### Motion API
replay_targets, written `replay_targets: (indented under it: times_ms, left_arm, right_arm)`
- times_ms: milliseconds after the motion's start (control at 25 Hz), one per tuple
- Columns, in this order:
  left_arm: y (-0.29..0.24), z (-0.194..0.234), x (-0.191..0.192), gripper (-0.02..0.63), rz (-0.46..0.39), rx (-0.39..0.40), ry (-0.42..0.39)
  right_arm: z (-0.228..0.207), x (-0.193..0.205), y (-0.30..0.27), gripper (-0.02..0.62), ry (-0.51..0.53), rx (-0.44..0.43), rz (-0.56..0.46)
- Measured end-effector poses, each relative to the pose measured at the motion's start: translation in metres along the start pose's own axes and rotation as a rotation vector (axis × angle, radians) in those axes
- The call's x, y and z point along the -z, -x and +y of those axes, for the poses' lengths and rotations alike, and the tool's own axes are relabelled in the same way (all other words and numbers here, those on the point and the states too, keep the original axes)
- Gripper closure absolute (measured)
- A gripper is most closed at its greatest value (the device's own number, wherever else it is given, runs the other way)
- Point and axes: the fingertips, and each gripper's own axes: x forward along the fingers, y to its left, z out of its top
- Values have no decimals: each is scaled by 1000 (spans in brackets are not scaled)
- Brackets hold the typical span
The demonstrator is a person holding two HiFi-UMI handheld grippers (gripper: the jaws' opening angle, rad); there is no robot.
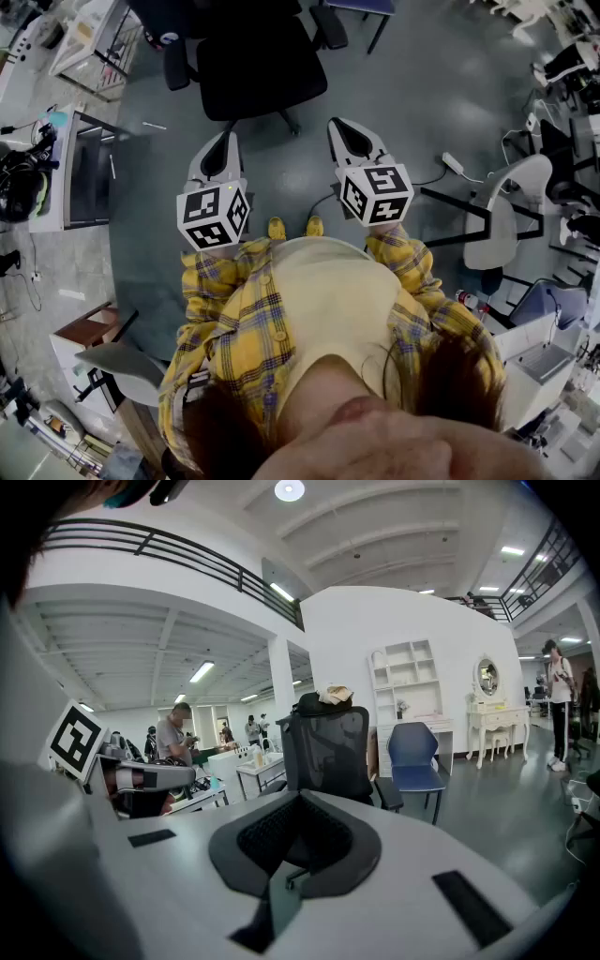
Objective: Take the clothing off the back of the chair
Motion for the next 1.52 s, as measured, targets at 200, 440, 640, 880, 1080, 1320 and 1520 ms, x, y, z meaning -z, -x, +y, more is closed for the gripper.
replay_targets:
  times_ms: [200, 440, 640, 880, 1080, 1320, 1520]
  left_arm:
    - [-11, -4, 4, 601, 12, -2, 18]
    - [-22, -18, 4, 601, 14, -10, 14]
    - [-29, -32, 6, 601, 15, -16, 14]
    - [-32, -43, 10, 601, 16, -27, 13]
    - [-39, -33, 5, 601, 13, -48, 19]
    - [-69, -14, -5, 601, 3, -44, 16]
    - [-98, 15, -15, 601, 5, -38, 31]
  right_arm:
    - [-13, -2, -6, 583, -4, -4, -3]
    - [-30, -2, -7, 583, -43, -25, -20]
    - [-41, 1, -7, 583, -36, -57, -9]
    - [-48, 9, -9, 583, -41, -94, 10]
    - [-49, 7, -21, 583, -38, -112, 20]
    - [-54, 1, -52, 583, -29, -106, 28]
    - [-51, -11, -93, 583, -10, -110, 46]
